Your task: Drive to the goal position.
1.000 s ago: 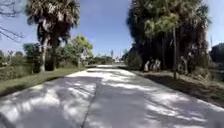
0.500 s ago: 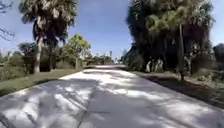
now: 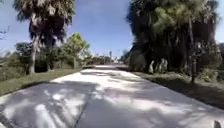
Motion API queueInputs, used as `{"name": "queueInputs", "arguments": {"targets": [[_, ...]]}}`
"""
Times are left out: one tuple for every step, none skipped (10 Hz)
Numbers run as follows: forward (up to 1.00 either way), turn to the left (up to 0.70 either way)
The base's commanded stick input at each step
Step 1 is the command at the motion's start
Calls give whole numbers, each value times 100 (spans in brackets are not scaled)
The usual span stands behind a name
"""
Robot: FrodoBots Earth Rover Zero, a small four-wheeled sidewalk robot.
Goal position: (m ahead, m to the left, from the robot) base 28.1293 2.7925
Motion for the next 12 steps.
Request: {"name": "queueInputs", "arguments": {"targets": [[85, 6], [85, 0], [85, 0], [85, 0], [85, 0], [85, 0], [85, 0], [85, 0], [85, 0], [85, 0], [85, 0], [85, 0]]}}
